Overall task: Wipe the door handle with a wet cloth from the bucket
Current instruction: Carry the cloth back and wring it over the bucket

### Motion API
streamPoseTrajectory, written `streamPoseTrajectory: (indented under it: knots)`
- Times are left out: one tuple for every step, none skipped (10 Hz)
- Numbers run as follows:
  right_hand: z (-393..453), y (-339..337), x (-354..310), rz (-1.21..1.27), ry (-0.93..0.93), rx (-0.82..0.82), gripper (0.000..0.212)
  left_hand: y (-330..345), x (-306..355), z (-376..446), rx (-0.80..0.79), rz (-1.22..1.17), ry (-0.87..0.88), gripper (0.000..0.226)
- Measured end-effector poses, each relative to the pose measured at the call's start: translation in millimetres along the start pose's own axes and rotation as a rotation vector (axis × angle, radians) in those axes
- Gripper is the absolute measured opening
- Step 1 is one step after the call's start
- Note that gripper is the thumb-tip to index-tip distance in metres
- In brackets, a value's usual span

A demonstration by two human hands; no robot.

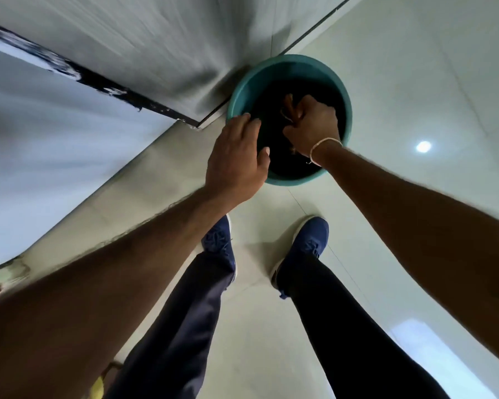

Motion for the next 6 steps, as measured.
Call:
streamPoseTrajectory:
  knots:
    - [41.6, 39.7, 11.7, -0.167, -0.035, -0.05, 0.044, 15.9, -14.3, 17.7, 0.027, 0.027, 0.039, 0.06]
    - [71.5, 71.9, 18.8, -0.299, -0.061, -0.084, 0.038, 28.1, -23.9, 28.7, 0.033, 0.01, 0.064, 0.06]
    - [83.0, 93.9, 23.3, -0.329, -0.075, -0.088, 0.042, 32.1, -29.5, 31.8, 0.039, -0.013, 0.078, 0.06]
    - [80.2, 110.0, 28.4, -0.323, -0.057, -0.151, 0.041, 31.8, -31.2, 30.1, 0.028, -0.013, 0.096, 0.059]
    - [66.0, 101.7, 31.9, -0.249, 0.032, -0.163, 0.039, 27.3, -29.0, 24.7, -0.02, -0.035, 0.079, 0.06]
    - [48.5, 77.1, 31.4, -0.167, 0.115, -0.098, 0.034, 8.5, -22.4, 19.5, -0.019, -0.045, 0.064, 0.061]
Point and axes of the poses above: each hand's wrist, its own z-axis towards the middle knuckle, its own y-axis out of the palm, x = y × z, the point moved 8 cm from there along z, towards the middle knuckle, and after that the axes turned 4 degrees about z, right-handed, at the moved point
